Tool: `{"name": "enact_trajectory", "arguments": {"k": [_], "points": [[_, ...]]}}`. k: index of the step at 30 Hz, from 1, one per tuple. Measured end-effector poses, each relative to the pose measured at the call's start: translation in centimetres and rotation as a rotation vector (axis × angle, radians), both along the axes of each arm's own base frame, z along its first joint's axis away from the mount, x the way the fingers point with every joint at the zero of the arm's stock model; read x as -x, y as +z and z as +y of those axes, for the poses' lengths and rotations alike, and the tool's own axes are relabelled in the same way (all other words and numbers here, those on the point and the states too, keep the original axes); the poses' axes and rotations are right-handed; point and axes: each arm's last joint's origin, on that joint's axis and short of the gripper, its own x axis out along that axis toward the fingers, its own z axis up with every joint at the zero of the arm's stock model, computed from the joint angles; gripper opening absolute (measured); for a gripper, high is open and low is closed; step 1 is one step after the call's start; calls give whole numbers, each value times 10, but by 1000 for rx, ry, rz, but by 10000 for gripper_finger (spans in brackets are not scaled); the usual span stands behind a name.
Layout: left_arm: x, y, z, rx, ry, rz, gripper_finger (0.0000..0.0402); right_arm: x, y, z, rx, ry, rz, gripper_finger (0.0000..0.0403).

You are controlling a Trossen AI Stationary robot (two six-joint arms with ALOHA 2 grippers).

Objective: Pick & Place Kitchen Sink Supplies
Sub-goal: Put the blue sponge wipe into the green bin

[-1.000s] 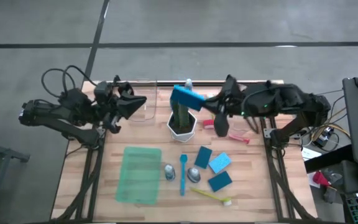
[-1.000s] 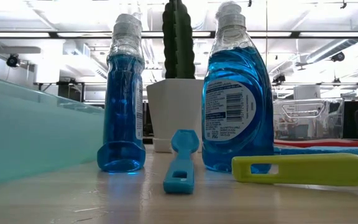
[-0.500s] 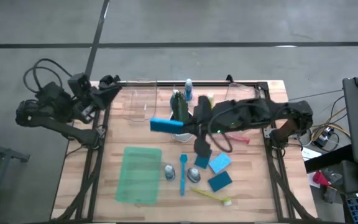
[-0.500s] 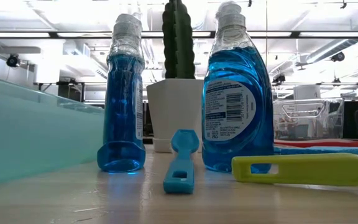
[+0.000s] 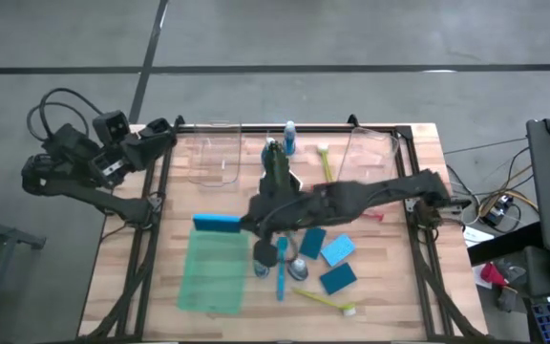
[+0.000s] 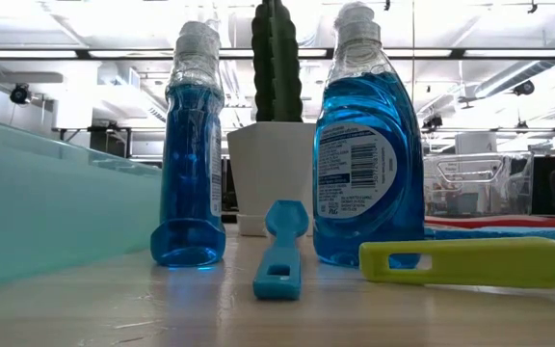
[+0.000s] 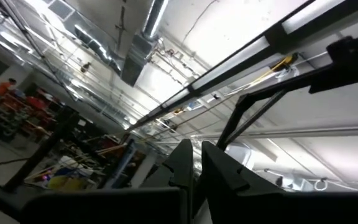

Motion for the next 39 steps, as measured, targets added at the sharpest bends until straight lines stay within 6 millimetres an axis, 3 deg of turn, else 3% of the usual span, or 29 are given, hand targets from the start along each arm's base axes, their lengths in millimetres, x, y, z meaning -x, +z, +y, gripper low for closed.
{"name": "enact_trajectory", "arguments": {"k": [4,12,26,32,39], "points": [[1,0,-1,25,-53,-5,28,-22,-30,6,-30,-9,36,13],[8,2,1,38,-64,-26,28,-51,-70,14,-55,34,38,13],[12,3,1,53,-76,-36,28,-83,-158,22,-38,54,185,13],[13,3,1,69,-90,-39,28,-89,-184,25,-45,46,229,13],[12,3,1,70,-91,-35,28,-92,-201,16,-21,-14,261,13]]}}
